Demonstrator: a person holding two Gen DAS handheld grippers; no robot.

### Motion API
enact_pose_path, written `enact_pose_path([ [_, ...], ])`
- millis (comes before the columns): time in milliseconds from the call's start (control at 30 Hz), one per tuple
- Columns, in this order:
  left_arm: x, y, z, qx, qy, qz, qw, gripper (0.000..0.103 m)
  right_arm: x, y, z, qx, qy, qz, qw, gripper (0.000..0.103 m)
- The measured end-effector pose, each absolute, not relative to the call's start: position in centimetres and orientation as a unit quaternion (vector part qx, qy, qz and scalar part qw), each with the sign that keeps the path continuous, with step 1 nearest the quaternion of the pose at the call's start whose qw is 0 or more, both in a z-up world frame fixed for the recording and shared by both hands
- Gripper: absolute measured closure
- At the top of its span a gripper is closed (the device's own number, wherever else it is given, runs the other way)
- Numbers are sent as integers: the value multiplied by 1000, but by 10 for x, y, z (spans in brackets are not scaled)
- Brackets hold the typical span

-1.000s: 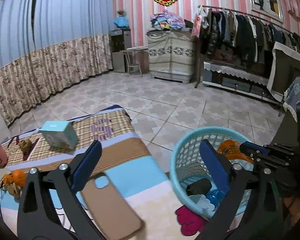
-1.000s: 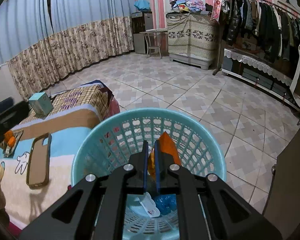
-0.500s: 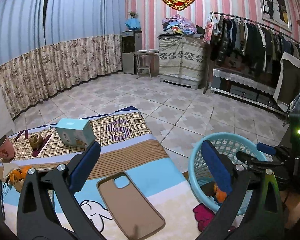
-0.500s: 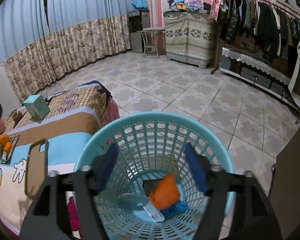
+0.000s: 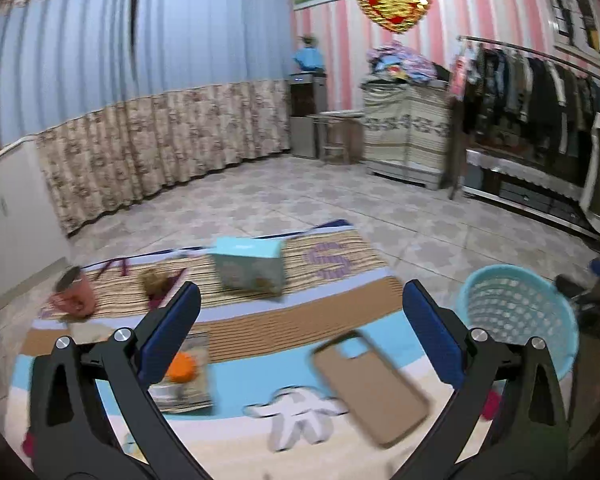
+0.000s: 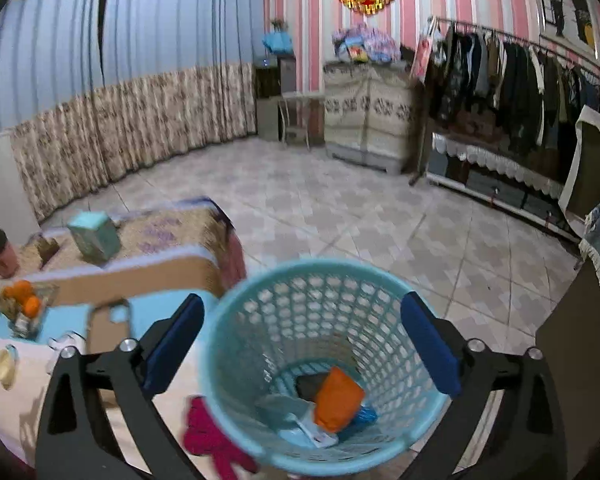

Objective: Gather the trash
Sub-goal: 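Move both tools back over the table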

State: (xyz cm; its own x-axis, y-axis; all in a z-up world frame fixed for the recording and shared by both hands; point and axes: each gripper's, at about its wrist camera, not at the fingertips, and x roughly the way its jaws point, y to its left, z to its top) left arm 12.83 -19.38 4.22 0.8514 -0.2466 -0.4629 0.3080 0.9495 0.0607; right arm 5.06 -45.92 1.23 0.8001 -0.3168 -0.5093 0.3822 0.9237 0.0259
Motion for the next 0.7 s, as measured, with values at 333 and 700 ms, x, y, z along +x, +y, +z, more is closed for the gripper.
enact_pose_path([
  [333, 142, -50, 10, 45, 265, -25, 963, 5, 69, -342, 22, 28, 253, -89, 963, 5],
  [700, 180, 24, -50, -2, 348, 11, 937, 6, 129, -255, -14, 11, 296, -28, 955, 5],
])
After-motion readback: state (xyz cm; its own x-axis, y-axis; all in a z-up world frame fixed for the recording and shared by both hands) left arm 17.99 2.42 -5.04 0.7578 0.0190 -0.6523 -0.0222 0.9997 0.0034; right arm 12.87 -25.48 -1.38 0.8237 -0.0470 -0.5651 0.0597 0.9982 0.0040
